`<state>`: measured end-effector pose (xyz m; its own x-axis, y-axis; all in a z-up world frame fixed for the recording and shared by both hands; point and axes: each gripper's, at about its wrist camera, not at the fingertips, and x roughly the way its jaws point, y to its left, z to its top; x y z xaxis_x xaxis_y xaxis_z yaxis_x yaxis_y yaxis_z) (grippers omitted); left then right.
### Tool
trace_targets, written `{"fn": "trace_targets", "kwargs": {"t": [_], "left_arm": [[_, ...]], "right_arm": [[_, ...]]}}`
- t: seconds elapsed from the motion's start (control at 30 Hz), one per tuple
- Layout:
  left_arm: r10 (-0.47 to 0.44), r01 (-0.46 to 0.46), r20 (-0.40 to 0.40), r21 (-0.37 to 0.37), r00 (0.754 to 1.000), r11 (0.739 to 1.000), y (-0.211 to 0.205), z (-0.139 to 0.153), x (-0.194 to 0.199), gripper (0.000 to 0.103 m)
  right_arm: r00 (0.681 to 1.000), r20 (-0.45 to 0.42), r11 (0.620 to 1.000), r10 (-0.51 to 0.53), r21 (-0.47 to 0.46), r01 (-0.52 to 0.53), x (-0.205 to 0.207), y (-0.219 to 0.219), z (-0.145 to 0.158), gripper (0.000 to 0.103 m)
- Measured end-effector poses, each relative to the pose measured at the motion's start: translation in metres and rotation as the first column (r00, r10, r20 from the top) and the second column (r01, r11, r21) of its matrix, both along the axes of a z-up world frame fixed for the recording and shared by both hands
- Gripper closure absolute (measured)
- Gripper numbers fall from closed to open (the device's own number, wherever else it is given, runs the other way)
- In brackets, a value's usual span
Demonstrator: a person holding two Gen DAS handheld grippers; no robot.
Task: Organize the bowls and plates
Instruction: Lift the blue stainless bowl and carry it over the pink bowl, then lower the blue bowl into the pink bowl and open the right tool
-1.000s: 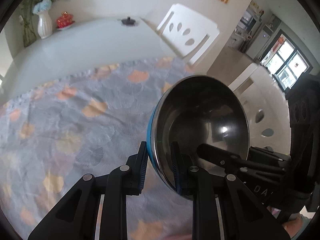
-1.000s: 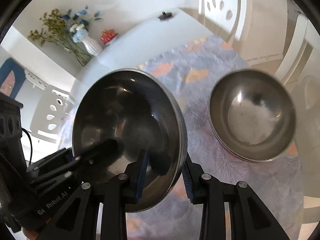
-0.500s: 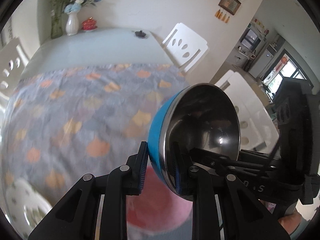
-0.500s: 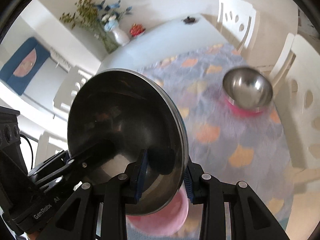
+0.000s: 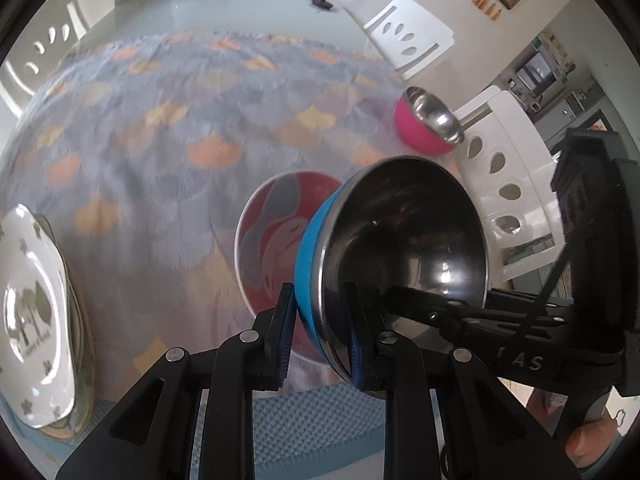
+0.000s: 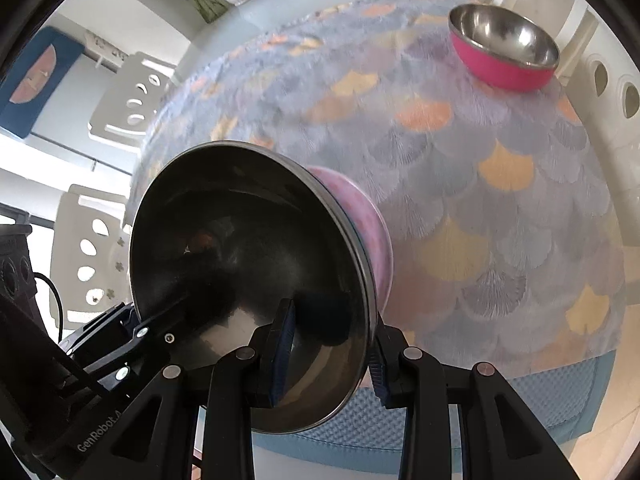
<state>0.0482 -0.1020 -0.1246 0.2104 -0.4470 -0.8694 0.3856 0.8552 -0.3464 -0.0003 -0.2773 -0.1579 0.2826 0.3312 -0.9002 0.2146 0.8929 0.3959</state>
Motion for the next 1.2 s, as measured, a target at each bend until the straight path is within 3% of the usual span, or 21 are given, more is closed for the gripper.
{"fn": "trace_targets", "kwargs": {"t": [0.17, 0.37, 0.47, 0.63, 0.9, 1.2], "left_arm": [[0.024, -0.025, -0.032, -0.008, 0.999, 1.0, 0.006, -0.005, -0.001, 0.083], [0.054, -0.054, 0.001, 0.033, 0.999, 0.998, 0.013, -0.002, 0.003, 0.078], [0.065, -0.065, 0.004, 0.015, 0.998, 0.998, 0.017, 0.002, 0.007, 0.079], [0.071, -0.072, 0.025, 0.05, 0.997, 0.996, 0.018, 0.001, 0.007, 0.079], [0.112, -0.111, -0.009, 0.059, 0.994, 0.992, 0.023, -0.01, 0.014, 0.079], [0.094, -0.096, 0.022, 0.092, 0.995, 0.991, 0.019, -0.005, 0.015, 0.079]], "right_arm": [[1.0, -0.006, 1.0, 0.006, 0.004, -0.006, 0.002, 0.001, -0.001, 0.07], [1.0, -0.005, 1.0, -0.001, 0.009, 0.001, 0.001, 0.001, -0.001, 0.07], [1.0, 0.003, 1.0, -0.001, 0.013, 0.001, 0.0, 0.001, 0.001, 0.071], [1.0, 0.004, 1.0, 0.0, 0.003, 0.0, -0.002, 0.002, 0.002, 0.071], [1.0, 0.013, 1.0, -0.01, 0.025, 0.009, -0.005, -0.003, 0.007, 0.071], [0.998, 0.045, 0.998, -0.04, 0.058, 0.038, -0.007, -0.019, 0.016, 0.071]]}}
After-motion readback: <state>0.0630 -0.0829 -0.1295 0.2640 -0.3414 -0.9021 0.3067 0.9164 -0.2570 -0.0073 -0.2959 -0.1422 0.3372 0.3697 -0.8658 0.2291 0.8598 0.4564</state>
